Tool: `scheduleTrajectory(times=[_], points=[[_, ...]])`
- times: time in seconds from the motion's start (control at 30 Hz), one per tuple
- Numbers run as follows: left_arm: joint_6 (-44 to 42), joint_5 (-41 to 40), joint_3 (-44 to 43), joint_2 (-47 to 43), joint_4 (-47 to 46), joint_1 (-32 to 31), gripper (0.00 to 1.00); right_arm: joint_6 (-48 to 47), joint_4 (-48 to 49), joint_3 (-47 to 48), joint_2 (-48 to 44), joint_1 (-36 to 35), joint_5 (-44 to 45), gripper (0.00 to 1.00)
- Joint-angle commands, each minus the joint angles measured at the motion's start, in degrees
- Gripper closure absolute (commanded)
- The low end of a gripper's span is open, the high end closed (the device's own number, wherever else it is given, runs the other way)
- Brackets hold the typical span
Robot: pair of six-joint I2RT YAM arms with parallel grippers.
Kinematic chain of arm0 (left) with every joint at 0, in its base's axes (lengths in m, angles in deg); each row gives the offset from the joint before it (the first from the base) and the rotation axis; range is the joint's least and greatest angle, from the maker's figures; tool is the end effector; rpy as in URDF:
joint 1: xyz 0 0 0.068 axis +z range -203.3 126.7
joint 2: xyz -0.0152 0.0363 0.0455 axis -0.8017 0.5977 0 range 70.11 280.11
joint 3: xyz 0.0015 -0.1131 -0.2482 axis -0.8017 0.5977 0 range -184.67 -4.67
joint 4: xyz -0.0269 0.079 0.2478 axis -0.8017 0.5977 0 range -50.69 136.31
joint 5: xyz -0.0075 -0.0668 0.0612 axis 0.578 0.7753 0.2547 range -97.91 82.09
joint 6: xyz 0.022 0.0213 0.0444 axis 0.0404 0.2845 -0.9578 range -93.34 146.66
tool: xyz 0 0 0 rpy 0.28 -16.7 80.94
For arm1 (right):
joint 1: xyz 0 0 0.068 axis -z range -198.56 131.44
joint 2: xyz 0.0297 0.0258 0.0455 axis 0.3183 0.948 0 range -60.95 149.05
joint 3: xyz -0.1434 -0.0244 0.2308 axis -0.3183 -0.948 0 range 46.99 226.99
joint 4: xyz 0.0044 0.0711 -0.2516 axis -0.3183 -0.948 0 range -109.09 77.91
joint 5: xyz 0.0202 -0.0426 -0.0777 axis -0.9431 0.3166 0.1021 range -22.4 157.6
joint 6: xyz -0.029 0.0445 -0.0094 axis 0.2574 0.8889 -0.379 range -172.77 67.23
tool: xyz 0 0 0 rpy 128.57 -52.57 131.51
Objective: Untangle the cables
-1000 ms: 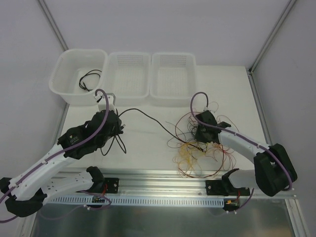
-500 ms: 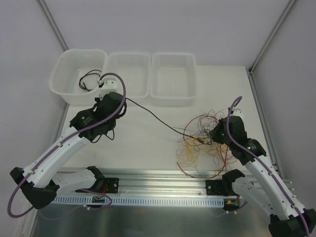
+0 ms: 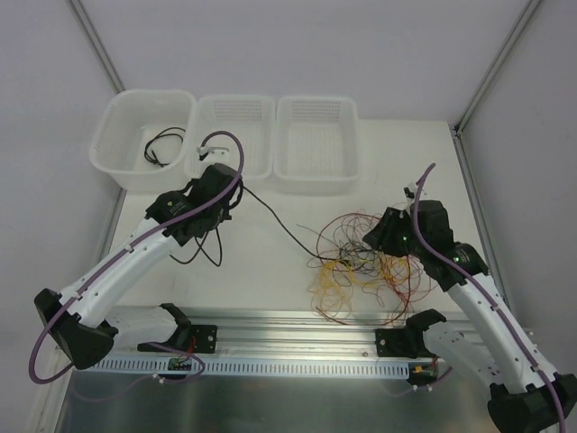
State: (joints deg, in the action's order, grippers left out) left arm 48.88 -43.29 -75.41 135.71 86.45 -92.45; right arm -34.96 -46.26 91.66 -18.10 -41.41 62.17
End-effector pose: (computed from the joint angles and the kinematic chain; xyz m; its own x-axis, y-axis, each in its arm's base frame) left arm 0.1883 -0.1269 0.3667 -0.5488 0.0493 -0.8345 -0.0285 0.9966 0.0776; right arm 0.1479 0.0659 0.3022 -0.6104 0.0731 -0.7887 -0.2874 0.9074 0.3066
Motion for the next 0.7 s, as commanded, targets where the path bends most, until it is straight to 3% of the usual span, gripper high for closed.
scheduleTrajectory(times=[0.0, 0.07, 0.23, 0.5, 0.67], points=[[3.5, 5.1, 0.3, 1.8, -2.0, -2.6, 1.00, 0.0, 2.4, 1.9, 4.0, 0.3, -3.2, 0.52], [4.1, 5.1, 0.3, 2.0, -2.0, -3.5, 1.00, -0.6, 1.0, 1.9, 5.5, -0.2, -3.1, 0.43], [5.9, 6.4, -0.4, 0.9, -2.4, -3.6, 1.00, 0.9, -2.4, 2.9, 6.9, -7.1, 5.6, 0.40], [7.6, 6.1, -0.6, -0.3, -2.3, -5.3, 1.00, 10.9, -5.1, 6.0, 10.5, -29.0, 30.5, 0.42], [9.2, 6.5, 1.4, -1.1, -2.4, -5.5, 1.00, 17.6, -11.2, 14.2, 18.9, -41.8, 40.3, 0.41]])
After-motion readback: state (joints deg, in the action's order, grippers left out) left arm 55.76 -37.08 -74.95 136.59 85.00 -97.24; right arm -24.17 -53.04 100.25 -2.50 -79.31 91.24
